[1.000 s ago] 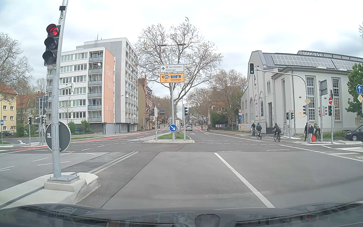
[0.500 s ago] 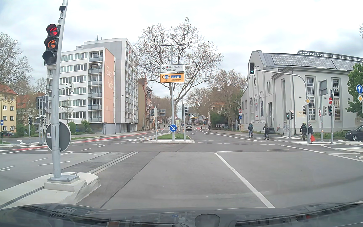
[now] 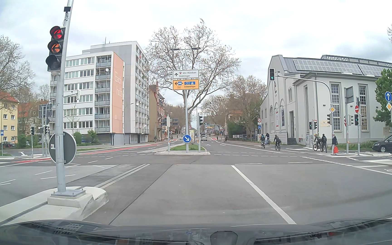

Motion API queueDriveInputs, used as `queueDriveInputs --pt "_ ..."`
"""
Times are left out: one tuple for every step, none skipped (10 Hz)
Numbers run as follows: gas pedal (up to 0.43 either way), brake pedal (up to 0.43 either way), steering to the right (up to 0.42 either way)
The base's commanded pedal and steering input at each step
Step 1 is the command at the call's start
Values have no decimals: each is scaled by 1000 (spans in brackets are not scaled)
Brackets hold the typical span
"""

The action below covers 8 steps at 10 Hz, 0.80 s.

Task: Follow the waypoints while adhering to traffic rules and regulations

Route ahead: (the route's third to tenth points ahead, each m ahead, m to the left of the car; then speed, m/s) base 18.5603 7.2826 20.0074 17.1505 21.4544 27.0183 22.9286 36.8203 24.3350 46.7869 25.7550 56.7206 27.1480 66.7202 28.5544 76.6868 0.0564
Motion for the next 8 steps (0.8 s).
queueDriveInputs --pt "220 0 -1" --pt "228 0 -1" --pt "268 0 -1" --pt "280 0 -1" --pt "319 0 -1" --pt "339 0 -1" --pt "339 0 -1" --pt "339 0 -1"
